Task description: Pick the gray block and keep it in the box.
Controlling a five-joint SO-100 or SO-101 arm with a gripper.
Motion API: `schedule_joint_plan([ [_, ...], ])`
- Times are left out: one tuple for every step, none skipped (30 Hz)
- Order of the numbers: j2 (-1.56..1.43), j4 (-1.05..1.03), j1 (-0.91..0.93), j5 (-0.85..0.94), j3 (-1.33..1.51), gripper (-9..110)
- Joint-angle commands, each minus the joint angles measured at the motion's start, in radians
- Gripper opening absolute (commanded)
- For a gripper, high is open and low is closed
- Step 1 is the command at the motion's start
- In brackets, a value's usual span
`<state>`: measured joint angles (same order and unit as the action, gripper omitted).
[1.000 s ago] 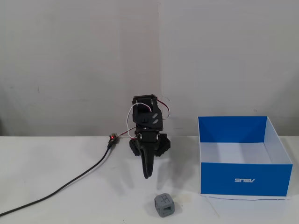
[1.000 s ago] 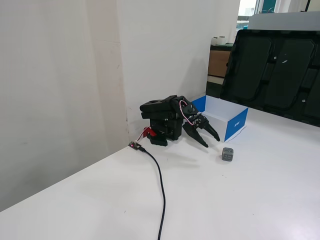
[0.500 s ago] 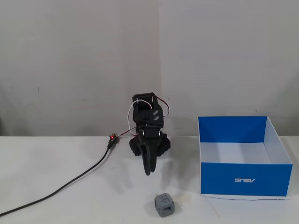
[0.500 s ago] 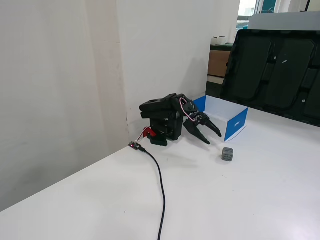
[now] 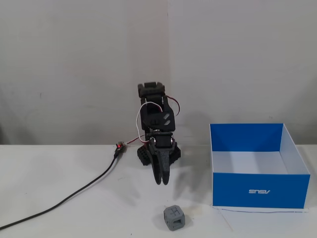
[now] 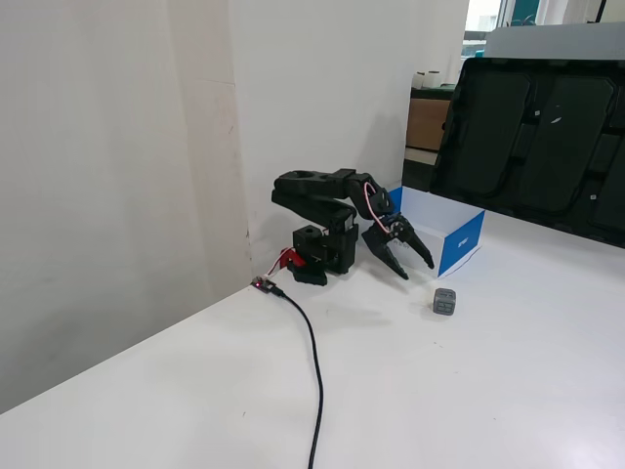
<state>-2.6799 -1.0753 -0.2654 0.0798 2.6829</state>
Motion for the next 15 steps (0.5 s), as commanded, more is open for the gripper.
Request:
schedule_joint_plan([
  [0.163, -0.006, 0.011, 0.008, -0.181, 20],
  [0.17, 0.002, 0.015, 0.008, -0.189, 20],
  [0.166, 0.008, 0.02, 0.02, -0.192, 20],
  [0.149, 0.015, 0.02, 0.064, -0.192, 21],
  [0.121, 0.023, 0.018, 0.103, -0.186, 21],
  [0.092, 0.028, 0.018, 0.124, -0.179, 21],
  [0.064, 0.028, 0.017, 0.147, -0.175, 21],
  [0.044, 0.023, 0.015, 0.147, -0.173, 22],
  [0.043, 0.009, 0.008, 0.149, -0.184, 23],
  [0.063, -0.006, -0.006, 0.149, -0.201, 23],
  [0.1, -0.014, -0.015, 0.149, -0.219, 23],
  [0.149, -0.017, -0.017, 0.149, -0.244, 25],
  [0.207, -0.023, -0.015, 0.153, -0.268, 27],
  [0.261, -0.02, -0.009, 0.155, -0.29, 29],
  [0.316, -0.014, -0.003, 0.155, -0.313, 31],
])
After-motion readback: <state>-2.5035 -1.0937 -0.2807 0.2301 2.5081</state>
